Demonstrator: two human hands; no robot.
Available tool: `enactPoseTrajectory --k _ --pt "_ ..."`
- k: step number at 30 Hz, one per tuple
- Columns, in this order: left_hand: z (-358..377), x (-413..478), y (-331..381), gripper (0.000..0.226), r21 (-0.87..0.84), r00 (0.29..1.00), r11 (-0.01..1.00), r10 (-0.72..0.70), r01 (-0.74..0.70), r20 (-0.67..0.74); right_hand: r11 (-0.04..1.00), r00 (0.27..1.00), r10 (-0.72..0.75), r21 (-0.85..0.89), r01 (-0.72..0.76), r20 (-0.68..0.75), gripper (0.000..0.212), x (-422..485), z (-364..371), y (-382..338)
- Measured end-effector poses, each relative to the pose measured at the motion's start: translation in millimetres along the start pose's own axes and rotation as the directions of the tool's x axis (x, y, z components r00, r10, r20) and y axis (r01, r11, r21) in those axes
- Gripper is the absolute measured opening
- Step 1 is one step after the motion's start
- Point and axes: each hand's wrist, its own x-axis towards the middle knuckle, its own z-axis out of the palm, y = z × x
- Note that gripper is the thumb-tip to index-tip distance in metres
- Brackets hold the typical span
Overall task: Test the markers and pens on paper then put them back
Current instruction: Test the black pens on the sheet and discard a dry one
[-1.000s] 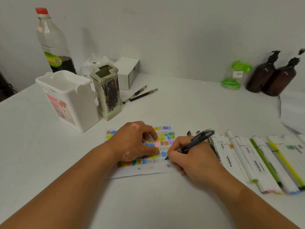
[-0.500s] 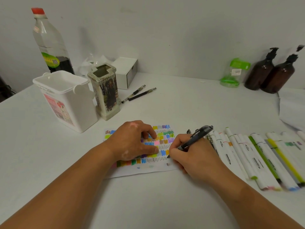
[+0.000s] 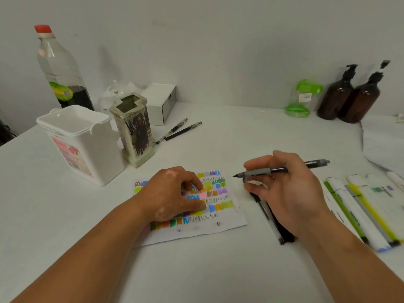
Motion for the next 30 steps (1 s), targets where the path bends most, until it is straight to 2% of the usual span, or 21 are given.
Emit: enactPoseTrajectory --k 2,5,9,12,13,16,25,28,30 --pt "0.6 0.4 -0.6 0.034 0.002 1.0 1.0 0.007 -0.007 -0.003 0.988 0.999 -0.032 0.152 0.03 0.014 0.03 1.9 -1.5 -4.0" --pt "0.9 0.3 -1.8 0.036 0.0 1.0 1.0 0.009 -0.009 0.0 0.928 0.995 -0.03 0.373 -0.007 0.093 0.026 1.9 0.1 -12.2" --pt "1.3 -0.3 -2.8 0.038 0.002 1.0 1.0 0.012 -0.012 -0.006 0.877 0.985 -0.022 0.477 -0.062 0.168 0.016 0.9 -4.8 -18.7" --pt "2.3 -0.1 -2.4 0.042 0.008 1.0 1.0 0.012 -0.012 -0.005 0.832 0.962 0.018 0.529 -0.167 0.274 0.064 -2.2 -13.9 -22.4" --pt "2.8 0.2 -2.4 0.042 0.011 1.0 1.0 0.012 -0.012 -0.004 0.816 0.953 0.026 0.545 -0.194 0.301 0.074 -2.8 -15.8 -23.4" --pt "3.2 0.6 -3.3 0.041 0.016 1.0 1.0 0.015 -0.014 -0.007 0.802 0.949 0.024 0.561 -0.206 0.314 0.082 -3.4 -19.2 -22.4" --pt "3.1 -0.2 -3.9 0.041 0.006 1.0 1.0 0.011 -0.011 -0.021 0.811 0.971 0.049 0.558 -0.176 0.236 0.063 -3.8 -16.7 -23.7" --pt "3.3 0.1 -4.2 0.042 0.008 1.0 1.0 0.014 -0.014 -0.019 0.841 0.969 0.088 0.505 -0.196 0.23 0.072 -3.2 -13.2 -25.5" --pt "3.5 0.3 -5.0 0.044 0.012 1.0 1.0 0.021 -0.021 -0.018 0.875 0.975 0.111 0.447 -0.187 0.191 0.068 -1.1 -11.1 -24.7"
